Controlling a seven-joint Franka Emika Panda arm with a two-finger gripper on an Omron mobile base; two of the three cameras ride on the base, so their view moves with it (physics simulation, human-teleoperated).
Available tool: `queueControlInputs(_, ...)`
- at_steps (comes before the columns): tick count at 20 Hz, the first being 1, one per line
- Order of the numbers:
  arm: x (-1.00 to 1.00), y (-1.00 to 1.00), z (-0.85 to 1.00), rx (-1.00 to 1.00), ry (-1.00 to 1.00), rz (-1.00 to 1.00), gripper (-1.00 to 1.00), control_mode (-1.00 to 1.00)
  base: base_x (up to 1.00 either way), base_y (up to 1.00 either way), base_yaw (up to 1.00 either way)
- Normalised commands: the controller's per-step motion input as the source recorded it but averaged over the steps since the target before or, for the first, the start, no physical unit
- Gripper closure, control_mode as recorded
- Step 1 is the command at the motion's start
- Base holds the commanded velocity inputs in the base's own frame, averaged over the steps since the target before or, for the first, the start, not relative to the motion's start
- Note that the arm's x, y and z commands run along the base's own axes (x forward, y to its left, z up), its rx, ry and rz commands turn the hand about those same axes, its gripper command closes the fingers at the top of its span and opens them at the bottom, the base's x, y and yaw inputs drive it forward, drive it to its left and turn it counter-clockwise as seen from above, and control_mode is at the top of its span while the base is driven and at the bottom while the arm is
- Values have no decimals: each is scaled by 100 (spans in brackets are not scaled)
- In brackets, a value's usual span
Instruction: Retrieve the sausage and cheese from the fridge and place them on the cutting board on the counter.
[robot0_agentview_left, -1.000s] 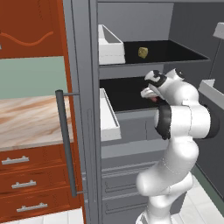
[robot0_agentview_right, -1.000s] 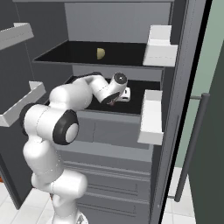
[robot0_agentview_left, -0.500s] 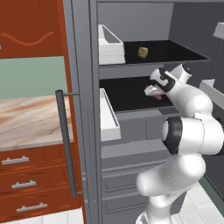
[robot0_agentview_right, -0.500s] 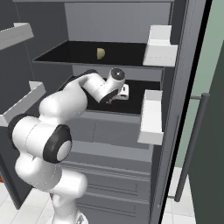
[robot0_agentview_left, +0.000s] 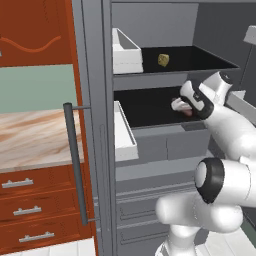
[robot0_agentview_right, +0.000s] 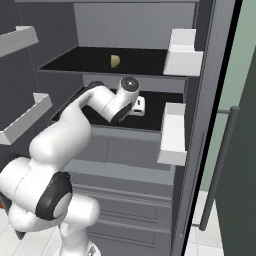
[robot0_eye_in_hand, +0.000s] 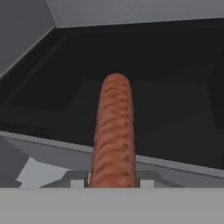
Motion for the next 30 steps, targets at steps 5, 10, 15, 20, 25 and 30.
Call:
queueControlInputs(5, -60, 9, 23, 0, -1, -3, 100, -100, 0, 0, 0)
queueControlInputs(10, -56, 18, 13, 0, -2, -12, 100, -100, 0, 0, 0)
queueControlInputs(15, -49, 21, 13, 0, 0, -14, 100, -100, 0, 0, 0)
queueControlInputs(20, -39, 21, 6, 0, 0, -15, 100, -100, 0, 0, 0)
queueControlInputs(25, -17, 4, 0, 0, 0, -11, 100, -100, 0, 0, 0)
queueControlInputs(30, -7, 1, 1, 0, 0, -1, 100, -100, 0, 0, 0)
